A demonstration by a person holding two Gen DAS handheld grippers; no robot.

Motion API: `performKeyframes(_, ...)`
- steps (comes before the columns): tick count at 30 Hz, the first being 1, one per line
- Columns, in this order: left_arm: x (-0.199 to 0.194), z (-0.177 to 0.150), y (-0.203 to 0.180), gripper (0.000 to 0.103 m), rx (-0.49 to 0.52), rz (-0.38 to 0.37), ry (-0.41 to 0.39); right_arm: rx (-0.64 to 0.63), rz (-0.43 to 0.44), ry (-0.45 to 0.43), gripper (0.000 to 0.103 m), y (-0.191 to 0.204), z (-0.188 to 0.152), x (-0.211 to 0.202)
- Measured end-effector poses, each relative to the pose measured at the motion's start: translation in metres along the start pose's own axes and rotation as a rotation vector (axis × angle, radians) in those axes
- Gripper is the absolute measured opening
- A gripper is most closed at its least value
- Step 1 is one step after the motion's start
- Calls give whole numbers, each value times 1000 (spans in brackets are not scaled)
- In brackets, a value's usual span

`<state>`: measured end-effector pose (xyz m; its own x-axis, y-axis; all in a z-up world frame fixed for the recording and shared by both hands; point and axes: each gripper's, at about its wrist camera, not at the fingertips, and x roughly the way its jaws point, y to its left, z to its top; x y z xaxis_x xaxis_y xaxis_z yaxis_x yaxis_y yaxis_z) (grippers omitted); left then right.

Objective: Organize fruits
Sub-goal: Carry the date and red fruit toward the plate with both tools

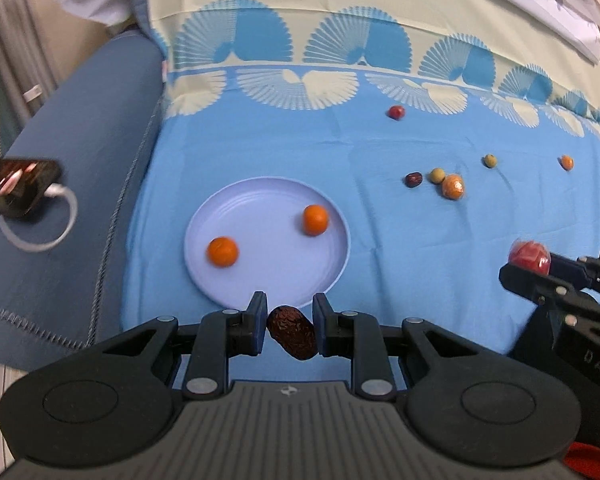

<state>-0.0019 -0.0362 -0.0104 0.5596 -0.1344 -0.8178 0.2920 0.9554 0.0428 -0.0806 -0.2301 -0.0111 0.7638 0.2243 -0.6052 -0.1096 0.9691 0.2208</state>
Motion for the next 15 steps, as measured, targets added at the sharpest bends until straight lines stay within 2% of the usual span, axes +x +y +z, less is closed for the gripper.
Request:
performKeyframes(7,-25,-23,29,26,-69,-6,-23,-102,31,17,30,47,-11,-13)
performKeyframes(15,-46,-37,49,26,-116,-20,-72,-168,30,15,30,73,-12,-22)
